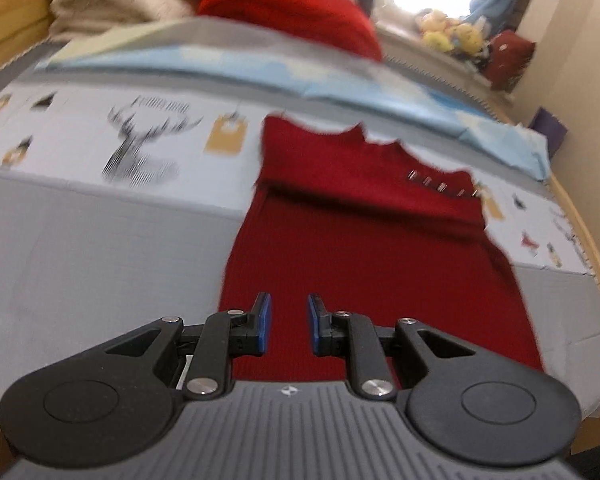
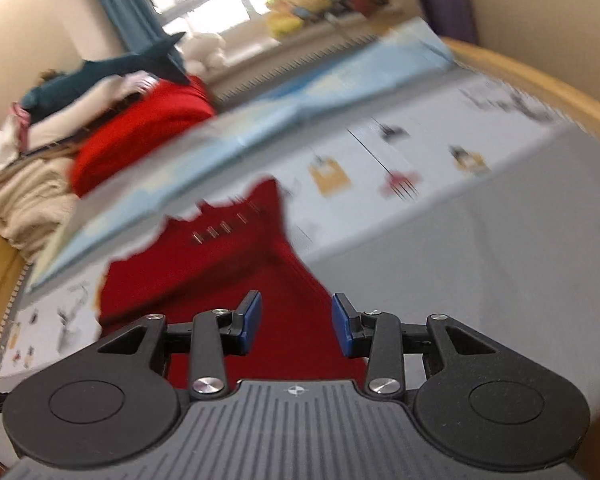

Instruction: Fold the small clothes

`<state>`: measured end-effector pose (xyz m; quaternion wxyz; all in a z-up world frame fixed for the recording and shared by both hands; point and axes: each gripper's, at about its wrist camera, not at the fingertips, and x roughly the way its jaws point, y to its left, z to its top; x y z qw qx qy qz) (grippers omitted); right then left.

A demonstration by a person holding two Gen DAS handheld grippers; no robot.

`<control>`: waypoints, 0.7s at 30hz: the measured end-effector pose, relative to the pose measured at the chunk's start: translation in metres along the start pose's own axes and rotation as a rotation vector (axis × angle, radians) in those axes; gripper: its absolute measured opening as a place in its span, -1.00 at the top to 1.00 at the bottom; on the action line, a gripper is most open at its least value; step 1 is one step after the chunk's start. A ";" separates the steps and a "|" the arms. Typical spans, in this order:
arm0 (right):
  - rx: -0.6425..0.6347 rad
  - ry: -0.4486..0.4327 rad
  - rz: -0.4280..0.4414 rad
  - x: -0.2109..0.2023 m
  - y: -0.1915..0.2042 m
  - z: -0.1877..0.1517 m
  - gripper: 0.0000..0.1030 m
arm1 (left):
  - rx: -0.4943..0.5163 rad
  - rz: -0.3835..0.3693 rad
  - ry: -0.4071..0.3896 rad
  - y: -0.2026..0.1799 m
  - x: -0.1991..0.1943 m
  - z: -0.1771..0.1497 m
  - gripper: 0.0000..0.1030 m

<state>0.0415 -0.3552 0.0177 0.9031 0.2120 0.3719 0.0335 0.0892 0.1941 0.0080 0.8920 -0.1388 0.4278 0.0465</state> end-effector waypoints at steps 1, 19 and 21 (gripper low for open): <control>0.002 0.011 -0.016 0.001 -0.005 -0.011 0.22 | -0.009 0.009 0.011 0.005 0.002 -0.011 0.62; -0.021 0.303 -0.187 0.085 -0.028 -0.086 0.20 | -0.273 0.048 0.272 0.079 0.047 -0.085 0.40; -0.028 0.327 -0.226 0.089 -0.031 -0.090 0.20 | -0.212 0.068 0.274 0.076 0.048 -0.089 0.40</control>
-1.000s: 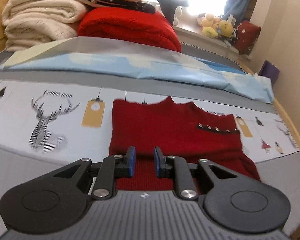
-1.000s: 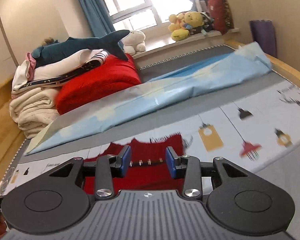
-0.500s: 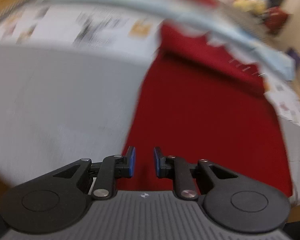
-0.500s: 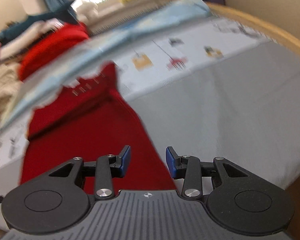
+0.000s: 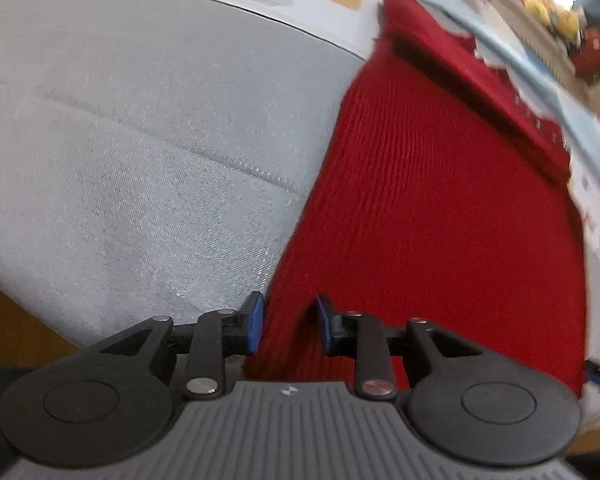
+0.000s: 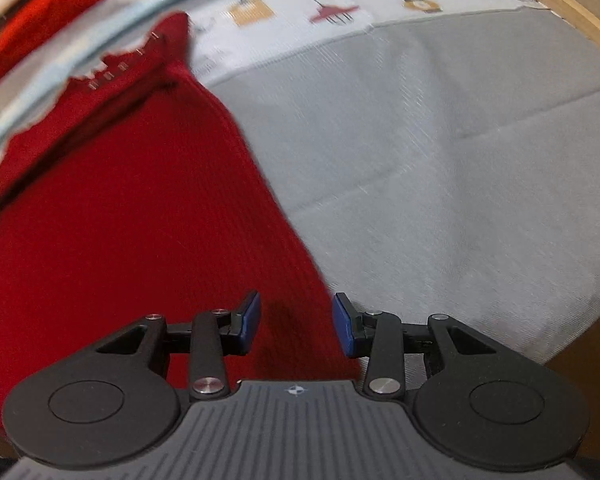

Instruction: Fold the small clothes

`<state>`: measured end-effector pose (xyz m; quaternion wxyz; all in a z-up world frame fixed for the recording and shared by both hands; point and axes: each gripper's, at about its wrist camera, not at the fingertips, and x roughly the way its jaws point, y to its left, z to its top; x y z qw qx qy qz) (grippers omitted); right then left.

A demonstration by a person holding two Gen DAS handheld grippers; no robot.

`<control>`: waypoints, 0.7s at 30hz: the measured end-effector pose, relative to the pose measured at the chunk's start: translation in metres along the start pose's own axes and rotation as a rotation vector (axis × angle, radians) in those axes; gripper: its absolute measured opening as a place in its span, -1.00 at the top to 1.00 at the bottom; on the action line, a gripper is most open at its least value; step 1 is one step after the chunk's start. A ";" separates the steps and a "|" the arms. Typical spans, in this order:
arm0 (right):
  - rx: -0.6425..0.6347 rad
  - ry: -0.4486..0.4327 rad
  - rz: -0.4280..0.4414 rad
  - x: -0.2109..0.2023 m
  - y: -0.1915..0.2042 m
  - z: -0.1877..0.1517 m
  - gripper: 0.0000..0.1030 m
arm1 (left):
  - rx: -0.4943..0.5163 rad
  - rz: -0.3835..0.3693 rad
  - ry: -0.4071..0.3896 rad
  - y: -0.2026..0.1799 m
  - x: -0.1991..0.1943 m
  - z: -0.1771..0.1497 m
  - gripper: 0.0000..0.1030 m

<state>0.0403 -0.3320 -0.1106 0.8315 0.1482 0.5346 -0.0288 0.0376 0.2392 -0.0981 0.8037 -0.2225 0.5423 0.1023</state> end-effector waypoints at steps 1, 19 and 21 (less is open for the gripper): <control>0.004 0.012 -0.008 0.004 -0.001 0.001 0.20 | 0.013 0.000 -0.003 0.000 0.000 -0.001 0.40; -0.034 0.022 -0.019 0.014 0.001 -0.004 0.24 | 0.112 0.039 -0.022 -0.020 0.007 -0.003 0.45; -0.041 0.020 -0.004 0.013 0.002 -0.005 0.45 | 0.131 0.028 -0.025 -0.022 0.005 -0.006 0.65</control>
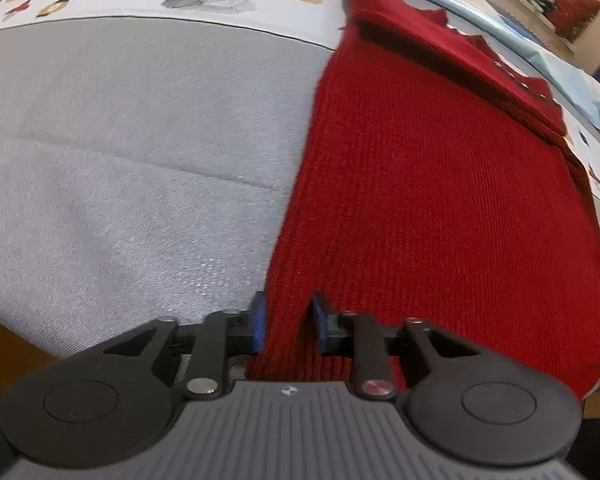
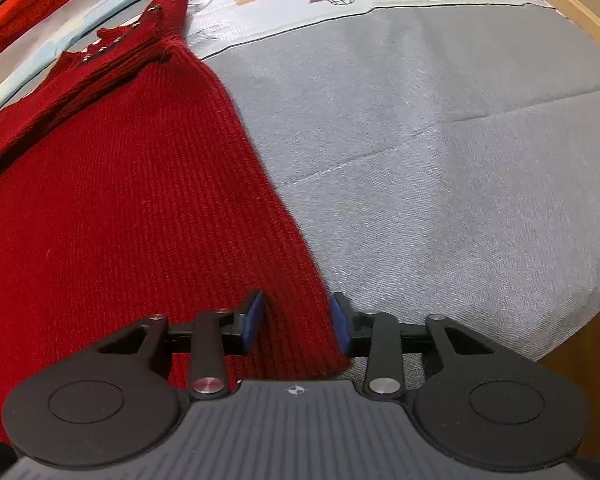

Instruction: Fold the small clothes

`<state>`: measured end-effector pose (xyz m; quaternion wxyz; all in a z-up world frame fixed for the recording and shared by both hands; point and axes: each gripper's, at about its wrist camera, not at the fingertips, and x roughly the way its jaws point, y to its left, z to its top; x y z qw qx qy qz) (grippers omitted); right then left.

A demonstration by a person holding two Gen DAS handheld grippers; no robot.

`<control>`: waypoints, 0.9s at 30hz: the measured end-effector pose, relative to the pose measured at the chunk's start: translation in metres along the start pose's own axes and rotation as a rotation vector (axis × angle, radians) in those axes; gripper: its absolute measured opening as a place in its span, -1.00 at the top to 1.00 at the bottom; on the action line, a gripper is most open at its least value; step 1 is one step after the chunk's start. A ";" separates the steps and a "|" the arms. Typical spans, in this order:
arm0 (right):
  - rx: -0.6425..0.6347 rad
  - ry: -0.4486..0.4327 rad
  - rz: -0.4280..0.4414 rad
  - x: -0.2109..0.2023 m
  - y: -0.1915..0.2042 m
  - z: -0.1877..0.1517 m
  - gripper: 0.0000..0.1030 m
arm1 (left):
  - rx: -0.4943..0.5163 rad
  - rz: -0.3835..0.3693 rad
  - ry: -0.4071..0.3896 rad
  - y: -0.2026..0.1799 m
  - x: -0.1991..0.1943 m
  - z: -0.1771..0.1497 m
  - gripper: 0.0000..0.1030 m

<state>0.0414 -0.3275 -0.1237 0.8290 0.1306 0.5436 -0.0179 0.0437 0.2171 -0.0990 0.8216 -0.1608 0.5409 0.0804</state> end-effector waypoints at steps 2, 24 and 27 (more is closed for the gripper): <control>0.021 -0.006 0.032 -0.003 -0.002 0.001 0.76 | 0.010 0.001 -0.007 -0.003 -0.002 -0.001 0.76; 0.023 0.021 0.008 -0.002 -0.004 -0.001 0.46 | -0.062 -0.012 0.014 0.003 -0.005 -0.007 0.57; 0.019 0.027 0.009 -0.002 -0.003 -0.002 0.46 | -0.078 -0.016 0.020 0.005 -0.004 -0.007 0.57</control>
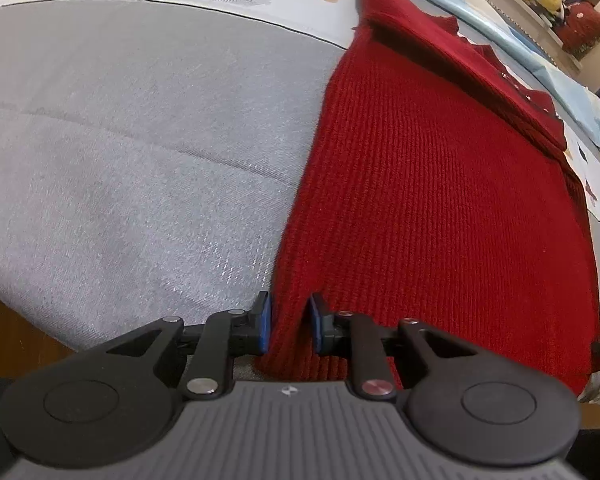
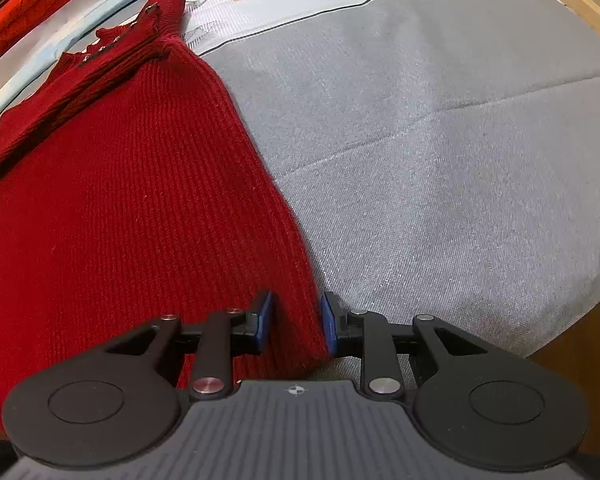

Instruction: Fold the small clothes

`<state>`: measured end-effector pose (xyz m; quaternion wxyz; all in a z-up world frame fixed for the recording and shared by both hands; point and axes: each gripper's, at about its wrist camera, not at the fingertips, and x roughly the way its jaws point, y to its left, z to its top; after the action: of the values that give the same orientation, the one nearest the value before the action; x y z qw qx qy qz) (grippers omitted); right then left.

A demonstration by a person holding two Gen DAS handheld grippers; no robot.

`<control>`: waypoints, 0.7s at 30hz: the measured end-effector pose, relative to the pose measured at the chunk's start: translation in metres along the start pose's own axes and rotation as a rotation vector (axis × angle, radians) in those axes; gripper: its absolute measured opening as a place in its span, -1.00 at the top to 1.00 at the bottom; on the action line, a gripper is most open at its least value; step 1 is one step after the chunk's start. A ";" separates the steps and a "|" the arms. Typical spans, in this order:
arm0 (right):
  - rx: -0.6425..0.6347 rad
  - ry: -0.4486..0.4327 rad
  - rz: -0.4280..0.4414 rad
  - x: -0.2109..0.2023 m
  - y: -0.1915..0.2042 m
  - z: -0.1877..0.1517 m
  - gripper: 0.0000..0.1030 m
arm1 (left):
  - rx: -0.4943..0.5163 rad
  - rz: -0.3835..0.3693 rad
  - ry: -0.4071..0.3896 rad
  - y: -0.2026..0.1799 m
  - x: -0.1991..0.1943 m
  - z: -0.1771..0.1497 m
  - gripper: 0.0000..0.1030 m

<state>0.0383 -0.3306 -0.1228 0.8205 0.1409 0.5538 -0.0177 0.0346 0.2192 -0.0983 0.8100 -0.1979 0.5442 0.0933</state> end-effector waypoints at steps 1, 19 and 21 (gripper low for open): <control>-0.007 0.002 -0.001 0.000 0.000 0.001 0.46 | 0.002 0.000 0.001 0.000 0.001 0.001 0.57; -0.056 0.019 0.027 0.000 0.012 -0.002 0.57 | 0.095 0.018 -0.009 -0.010 0.003 -0.006 0.69; -0.042 0.009 0.036 -0.003 0.010 -0.002 0.72 | 0.109 0.040 -0.044 -0.012 -0.001 -0.006 0.78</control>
<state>0.0374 -0.3208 -0.1189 0.8210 0.1335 0.5551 0.0092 0.0336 0.2055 -0.0965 0.8293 -0.1404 0.5343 0.0840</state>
